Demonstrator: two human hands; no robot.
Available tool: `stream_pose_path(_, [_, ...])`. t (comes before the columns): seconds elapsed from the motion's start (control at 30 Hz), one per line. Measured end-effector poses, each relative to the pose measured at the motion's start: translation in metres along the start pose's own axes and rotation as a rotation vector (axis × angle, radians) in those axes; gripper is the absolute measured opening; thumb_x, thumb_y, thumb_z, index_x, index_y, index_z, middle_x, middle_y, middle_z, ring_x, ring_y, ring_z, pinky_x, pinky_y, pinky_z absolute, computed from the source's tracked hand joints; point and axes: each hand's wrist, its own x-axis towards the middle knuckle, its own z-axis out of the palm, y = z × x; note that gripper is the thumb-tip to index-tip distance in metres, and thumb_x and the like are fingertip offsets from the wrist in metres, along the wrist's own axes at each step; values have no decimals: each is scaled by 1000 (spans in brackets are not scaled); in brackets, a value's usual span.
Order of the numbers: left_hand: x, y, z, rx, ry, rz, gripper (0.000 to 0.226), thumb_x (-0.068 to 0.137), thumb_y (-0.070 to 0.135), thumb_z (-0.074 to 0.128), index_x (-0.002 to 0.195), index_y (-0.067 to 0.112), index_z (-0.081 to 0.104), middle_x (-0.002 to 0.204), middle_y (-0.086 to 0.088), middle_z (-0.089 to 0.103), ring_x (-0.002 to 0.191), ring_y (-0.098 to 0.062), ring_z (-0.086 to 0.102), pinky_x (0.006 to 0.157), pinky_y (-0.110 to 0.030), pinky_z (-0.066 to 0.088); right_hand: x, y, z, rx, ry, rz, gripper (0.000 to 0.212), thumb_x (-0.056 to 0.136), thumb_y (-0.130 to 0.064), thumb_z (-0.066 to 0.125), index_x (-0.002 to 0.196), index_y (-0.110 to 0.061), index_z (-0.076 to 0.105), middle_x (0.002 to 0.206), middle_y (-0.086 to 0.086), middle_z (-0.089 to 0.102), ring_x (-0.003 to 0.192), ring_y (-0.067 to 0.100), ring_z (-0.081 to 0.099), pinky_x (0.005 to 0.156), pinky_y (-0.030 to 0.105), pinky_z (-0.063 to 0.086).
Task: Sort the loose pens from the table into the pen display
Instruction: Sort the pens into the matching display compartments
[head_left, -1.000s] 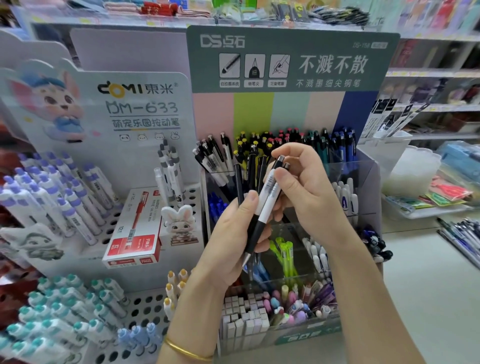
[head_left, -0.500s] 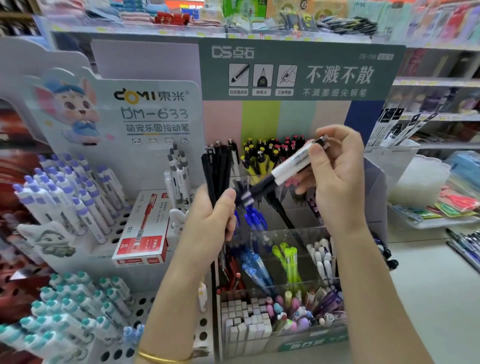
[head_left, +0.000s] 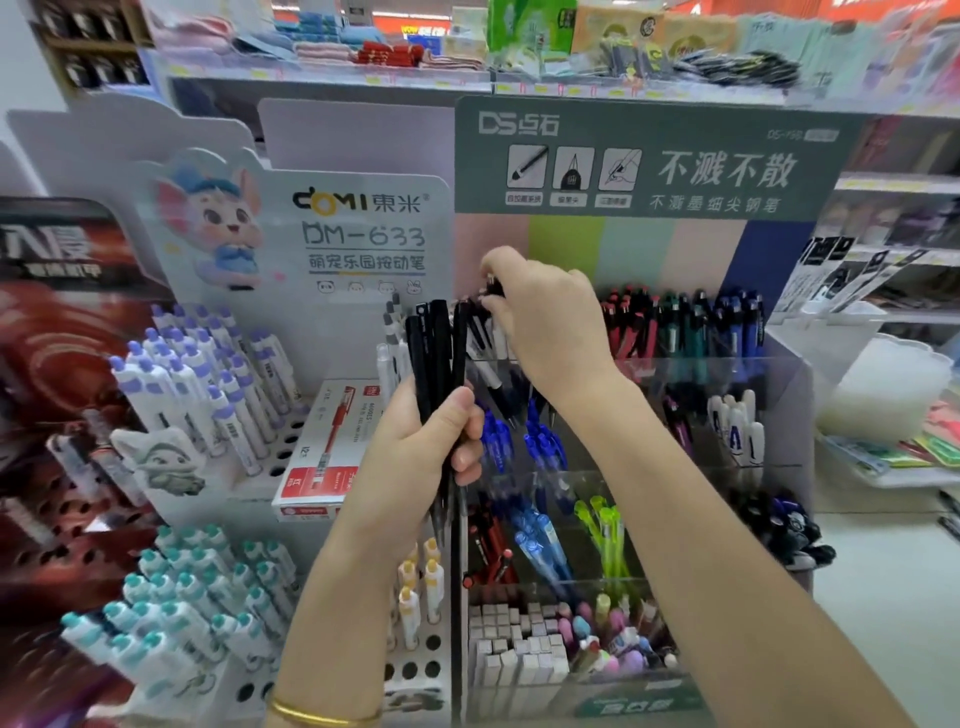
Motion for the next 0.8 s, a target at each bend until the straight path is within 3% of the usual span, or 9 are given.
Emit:
stream_pose_path(0.1, [-1,6,-1,-60,-2,12,17,94,20,54,103,7,47,69,0,51,52,-11,40,47,-21,37,0,4,4,-168,-103,-62,18,95,-24,54,111,-20,61,101,-1,70,101,25,56,76,34,29])
stream_pose_path(0.17, [-2,10,-2,-88,27,10,9,95,17,49,99,9,47,68,0,51,51,-10,40,46,-21,37,-4,8,1,-183,-117,-69,28,94,-36,54,117,-22,62,103,-1,71,105,28,51,83,38,29])
stream_pose_path(0.3, [-2,13,-3,-117,52,2,4,98,13,45,98,10,48,67,0,51,51,-10,40,46,-20,37,-18,14,4,-141,139,26,55,69,-57,70,106,-16,66,95,1,70,104,31,54,89,44,29])
stream_pose_path(0.4, [-2,12,-2,-113,43,10,4,99,13,45,98,12,49,69,-2,51,52,-11,41,48,-22,38,-25,4,16,-229,40,93,68,70,-73,49,93,-11,67,108,8,64,120,34,48,104,58,29])
stream_pose_path(0.5, [-1,10,-2,-114,40,6,4,99,13,46,97,11,50,70,-2,52,53,-12,42,48,-23,40,-24,-7,24,-285,-41,141,76,75,-70,32,95,-5,67,115,14,62,127,37,45,106,63,27])
stream_pose_path(0.6, [-2,9,-1,-119,25,-4,5,98,14,47,98,9,48,70,-2,52,52,-12,42,48,-23,39,-18,-12,32,-343,-48,140,66,77,-63,45,99,-5,68,115,14,62,129,36,44,107,64,26])
stream_pose_path(0.7, [-2,9,-2,-119,-7,4,10,96,16,48,101,8,47,69,-1,52,53,-12,43,48,-23,40,-14,-7,36,-387,57,127,37,76,-46,70,86,-10,72,104,11,64,118,35,53,106,62,31])
stream_pose_path(0.8, [-2,8,-2,-127,-53,15,21,92,23,54,103,7,47,72,-1,54,55,-12,44,50,-24,40,-13,1,36,-354,161,90,32,79,-42,64,84,-11,72,96,9,63,110,34,54,107,61,31])
